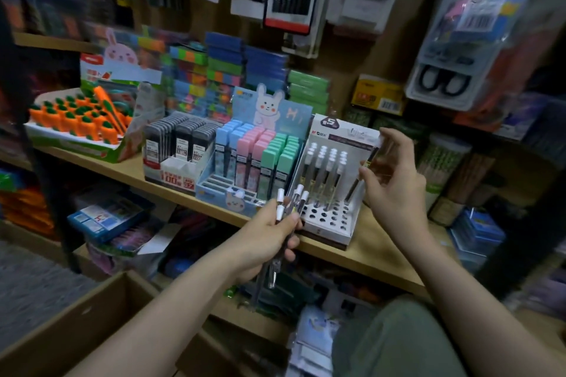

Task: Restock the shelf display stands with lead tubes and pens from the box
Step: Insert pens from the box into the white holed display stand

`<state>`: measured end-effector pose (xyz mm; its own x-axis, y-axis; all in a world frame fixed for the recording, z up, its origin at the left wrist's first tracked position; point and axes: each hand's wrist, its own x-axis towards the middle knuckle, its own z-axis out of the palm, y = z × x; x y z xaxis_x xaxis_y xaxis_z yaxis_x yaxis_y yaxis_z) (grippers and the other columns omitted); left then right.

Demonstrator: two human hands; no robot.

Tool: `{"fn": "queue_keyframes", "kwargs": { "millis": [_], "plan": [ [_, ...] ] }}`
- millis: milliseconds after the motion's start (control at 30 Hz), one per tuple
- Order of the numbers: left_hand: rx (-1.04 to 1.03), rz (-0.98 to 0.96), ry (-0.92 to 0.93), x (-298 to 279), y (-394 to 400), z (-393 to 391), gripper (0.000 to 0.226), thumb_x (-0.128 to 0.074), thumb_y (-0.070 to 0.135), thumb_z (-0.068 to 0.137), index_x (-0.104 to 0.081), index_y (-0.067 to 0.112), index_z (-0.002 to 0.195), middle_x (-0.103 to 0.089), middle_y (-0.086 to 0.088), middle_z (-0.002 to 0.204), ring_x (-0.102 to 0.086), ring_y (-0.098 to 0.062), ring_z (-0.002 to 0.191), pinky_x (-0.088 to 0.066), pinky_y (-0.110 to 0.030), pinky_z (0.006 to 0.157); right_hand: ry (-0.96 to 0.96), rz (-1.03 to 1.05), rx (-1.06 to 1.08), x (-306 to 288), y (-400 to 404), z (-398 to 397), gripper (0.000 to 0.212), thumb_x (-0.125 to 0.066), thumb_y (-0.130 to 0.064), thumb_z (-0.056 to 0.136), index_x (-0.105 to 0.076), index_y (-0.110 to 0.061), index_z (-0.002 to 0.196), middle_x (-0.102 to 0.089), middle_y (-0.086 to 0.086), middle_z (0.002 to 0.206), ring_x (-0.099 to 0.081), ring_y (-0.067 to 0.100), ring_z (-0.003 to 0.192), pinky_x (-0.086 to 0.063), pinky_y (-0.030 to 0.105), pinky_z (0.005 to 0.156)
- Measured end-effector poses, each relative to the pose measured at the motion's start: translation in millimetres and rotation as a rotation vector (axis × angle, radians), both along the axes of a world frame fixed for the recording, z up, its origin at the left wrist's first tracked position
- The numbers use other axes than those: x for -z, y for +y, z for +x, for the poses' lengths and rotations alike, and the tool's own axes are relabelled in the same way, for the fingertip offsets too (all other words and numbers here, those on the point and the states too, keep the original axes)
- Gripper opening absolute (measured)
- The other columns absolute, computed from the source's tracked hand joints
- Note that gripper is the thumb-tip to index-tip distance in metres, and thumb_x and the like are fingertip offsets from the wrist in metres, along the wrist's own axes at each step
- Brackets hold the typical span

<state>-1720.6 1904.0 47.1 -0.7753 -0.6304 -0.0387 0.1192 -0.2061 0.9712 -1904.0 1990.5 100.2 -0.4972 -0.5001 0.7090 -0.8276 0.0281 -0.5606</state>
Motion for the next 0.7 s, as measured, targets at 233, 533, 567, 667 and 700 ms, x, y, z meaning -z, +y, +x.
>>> {"fn": "queue_keyframes", "kwargs": {
  "millis": [233,533,567,667,700],
  "plan": [
    [-0.009,-0.032,0.055,5.9,-9.0,-2.1,0.017,-0.042,0.016,0.102,-0.045,0.03,0.11,-0.046,-0.004,0.09,-0.046,-0.007,0.054,-0.042,-0.019,0.049,0.054,0.057,0.027,11.2,-19.6,-13.6,0.061,-0.071,-0.016,0.086,-0.035,-0.04,0.129,-0.063,-0.007,0.088,-0.062,0.014,0.083,-0.055,0.041,0.076],
    [0.0,-0.115,0.047,16.6,-7.1,-3.9,0.028,-0.042,0.017,0.102,-0.041,0.043,0.113,-0.047,-0.003,0.092,-0.046,-0.008,0.06,-0.044,-0.022,0.054,0.068,0.055,0.002,13.7,-24.8,-15.7,0.036,-0.058,-0.021,0.095,-0.043,-0.039,0.121,-0.067,-0.005,0.086,-0.064,0.018,0.084,-0.055,0.044,0.076],
    [0.002,-0.111,0.05,16.2,-6.7,-4.0,0.028,-0.042,0.017,0.102,-0.041,0.043,0.113,-0.047,-0.003,0.092,-0.046,-0.007,0.06,-0.044,-0.022,0.054,0.083,0.031,0.016,11.7,-26.2,-15.7,0.033,-0.06,-0.02,0.095,-0.046,-0.038,0.12,-0.067,-0.005,0.087,-0.063,0.018,0.083,-0.055,0.044,0.076],
    [0.005,-0.107,0.053,16.3,-6.8,-3.0,0.027,-0.042,0.018,0.102,-0.042,0.042,0.115,-0.047,-0.002,0.091,-0.046,-0.007,0.06,-0.043,-0.021,0.054,0.087,-0.018,0.05,7.5,-29.9,-14.4,0.03,-0.063,-0.018,0.092,-0.055,-0.034,0.116,-0.066,-0.008,0.088,-0.063,0.016,0.083,-0.055,0.04,0.076],
    [0.004,-0.11,0.052,16.6,-6.9,-2.4,0.027,-0.042,0.018,0.102,-0.041,0.041,0.117,-0.047,-0.001,0.091,-0.046,-0.007,0.06,-0.043,-0.021,0.053,0.078,-0.032,0.057,6.9,-30.6,-14.4,0.028,-0.064,-0.019,0.092,-0.057,-0.033,0.114,-0.065,-0.01,0.087,-0.063,0.014,0.082,-0.054,0.038,0.076]
  ]
}}
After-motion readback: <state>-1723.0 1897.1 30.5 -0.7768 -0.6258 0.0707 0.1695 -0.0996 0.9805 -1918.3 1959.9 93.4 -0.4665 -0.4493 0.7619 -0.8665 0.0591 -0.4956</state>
